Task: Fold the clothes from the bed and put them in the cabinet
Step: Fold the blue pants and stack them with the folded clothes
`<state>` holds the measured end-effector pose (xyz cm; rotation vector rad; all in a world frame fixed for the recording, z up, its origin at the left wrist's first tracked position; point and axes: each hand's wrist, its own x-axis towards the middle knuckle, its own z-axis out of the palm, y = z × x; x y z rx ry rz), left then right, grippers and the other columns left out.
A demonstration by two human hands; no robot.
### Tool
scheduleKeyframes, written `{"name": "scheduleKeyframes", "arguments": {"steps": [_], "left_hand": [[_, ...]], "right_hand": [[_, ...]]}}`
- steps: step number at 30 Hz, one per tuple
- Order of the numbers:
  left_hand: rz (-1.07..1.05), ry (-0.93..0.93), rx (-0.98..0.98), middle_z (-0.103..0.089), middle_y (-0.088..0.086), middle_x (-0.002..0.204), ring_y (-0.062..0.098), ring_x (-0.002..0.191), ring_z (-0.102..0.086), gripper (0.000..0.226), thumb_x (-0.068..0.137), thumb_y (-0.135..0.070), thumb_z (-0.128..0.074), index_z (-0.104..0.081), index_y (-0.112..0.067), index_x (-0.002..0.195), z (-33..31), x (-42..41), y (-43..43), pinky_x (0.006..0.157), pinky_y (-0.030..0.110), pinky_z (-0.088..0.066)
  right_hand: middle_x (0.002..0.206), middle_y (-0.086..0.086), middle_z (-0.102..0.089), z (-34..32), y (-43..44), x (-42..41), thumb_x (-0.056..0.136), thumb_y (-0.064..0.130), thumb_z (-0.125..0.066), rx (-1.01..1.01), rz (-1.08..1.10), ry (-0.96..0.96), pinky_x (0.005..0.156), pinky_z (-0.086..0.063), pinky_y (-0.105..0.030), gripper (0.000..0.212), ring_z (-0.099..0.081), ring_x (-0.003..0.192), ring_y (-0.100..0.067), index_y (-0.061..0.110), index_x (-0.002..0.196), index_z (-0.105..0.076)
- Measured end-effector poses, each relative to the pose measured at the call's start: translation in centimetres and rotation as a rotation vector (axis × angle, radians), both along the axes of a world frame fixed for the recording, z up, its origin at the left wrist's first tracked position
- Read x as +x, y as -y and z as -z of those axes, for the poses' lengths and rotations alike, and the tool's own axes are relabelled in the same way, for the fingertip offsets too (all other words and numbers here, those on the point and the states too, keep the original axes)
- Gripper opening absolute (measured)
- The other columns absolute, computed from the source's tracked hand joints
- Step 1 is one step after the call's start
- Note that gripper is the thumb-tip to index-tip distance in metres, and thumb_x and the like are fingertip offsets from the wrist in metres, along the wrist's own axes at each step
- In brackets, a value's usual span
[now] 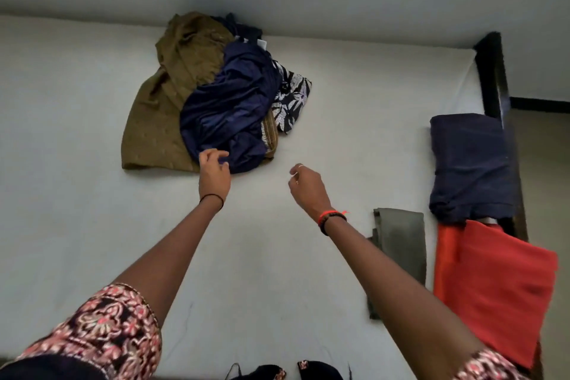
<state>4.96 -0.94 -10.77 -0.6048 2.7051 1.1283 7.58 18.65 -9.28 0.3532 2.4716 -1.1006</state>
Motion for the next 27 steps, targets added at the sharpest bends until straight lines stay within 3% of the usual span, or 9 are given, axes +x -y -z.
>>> {"name": "scheduleKeyframes", "arguments": {"steps": [3, 7, 10, 13, 18, 22, 24, 27], "left_hand": [[0.022, -0.036, 0.001, -0.039, 0.010, 0.138, 0.033, 0.101, -0.058, 0.037, 0.093, -0.001, -0.050, -0.050, -0.009, 0.128, 0.6, -2.6, 1.6, 0.095, 0.037, -0.046], [0.122, 0.071, -0.138, -0.042, 0.010, 0.138, 0.030, 0.120, -0.050, 0.050, 0.091, -0.021, -0.059, -0.039, -0.013, 0.137, 2.2, -5.2, 2.5, 0.098, 0.045, -0.042], [0.132, 0.121, -0.286, -0.055, 0.009, 0.128, 0.029, 0.117, -0.052, 0.045, 0.092, -0.025, -0.057, -0.041, -0.015, 0.133, 2.9, -6.6, 2.9, 0.097, 0.043, -0.037], [0.117, 0.134, -0.307, -0.063, 0.010, 0.121, 0.029, 0.117, -0.053, 0.031, 0.094, -0.022, -0.052, -0.053, -0.014, 0.125, 2.5, -7.1, 3.3, 0.095, 0.038, -0.036], [0.094, 0.019, -0.104, -0.067, 0.009, 0.111, 0.028, 0.107, -0.060, 0.021, 0.090, -0.022, -0.059, -0.065, -0.013, 0.108, 0.2, -5.1, 2.3, 0.095, 0.039, -0.043], [0.311, -0.080, -0.012, -0.063, 0.010, 0.105, 0.029, 0.102, -0.056, 0.020, 0.087, -0.020, -0.063, -0.068, -0.012, 0.105, -3.0, -0.5, -1.0, 0.090, 0.044, -0.044], [0.408, -0.122, 0.052, -0.060, 0.006, 0.101, 0.026, 0.097, -0.054, 0.018, 0.086, -0.022, -0.063, -0.069, -0.013, 0.101, -5.4, 2.5, -3.1, 0.086, 0.040, -0.043], [0.533, -0.128, 0.218, -0.061, 0.002, 0.095, 0.019, 0.088, -0.056, 0.023, 0.084, -0.026, -0.055, -0.067, -0.010, 0.097, -9.3, 6.4, -5.5, 0.081, 0.031, -0.045]], "right_hand": [[0.103, -0.020, -0.065, 0.1, 3.4, -2.7, 0.086, 0.003, -0.042, -0.016, -0.069, -0.010, 0.077, -0.045, -0.034, 0.030, -0.060, 0.095, -0.035, 0.003, 0.111, -0.060], [0.102, -0.022, -0.065, 0.5, 6.7, -5.1, 0.086, 0.002, -0.044, -0.019, -0.154, -0.048, 0.081, -0.048, -0.040, 0.024, -0.058, 0.095, -0.038, 0.000, 0.104, -0.060], [0.100, -0.020, -0.066, 0.6, 7.9, -6.1, 0.086, 0.003, -0.044, -0.026, -0.179, -0.061, 0.081, -0.047, -0.039, 0.024, -0.058, 0.094, -0.036, 0.001, 0.103, -0.061], [0.093, -0.016, -0.065, 0.5, 7.9, -6.5, 0.086, 0.003, -0.045, -0.061, -0.150, -0.044, 0.082, -0.047, -0.039, 0.024, -0.058, 0.092, -0.035, 0.001, 0.104, -0.061], [0.095, -0.015, -0.068, -0.6, 7.5, -7.0, 0.093, 0.018, -0.050, -0.260, 0.144, 0.072, 0.082, -0.049, -0.037, 0.017, -0.061, 0.086, -0.028, 0.007, 0.099, -0.061], [0.104, -0.007, -0.064, -3.7, 6.1, -7.1, 0.090, 0.059, -0.046, -0.840, 0.489, 0.503, 0.076, -0.052, -0.036, 0.057, -0.061, 0.091, -0.021, 0.012, 0.122, -0.055], [0.116, -0.010, -0.065, -5.0, 5.1, -7.0, 0.091, 0.055, -0.049, -0.991, 0.486, 0.501, 0.081, -0.056, -0.037, 0.059, -0.063, 0.101, -0.026, 0.011, 0.130, -0.055], [0.118, -0.024, -0.063, -7.6, 4.0, -6.7, 0.091, 0.023, -0.061, -0.868, 0.510, 0.461, 0.083, -0.053, -0.036, 0.043, -0.064, 0.085, -0.026, -0.006, 0.123, -0.057]]}}
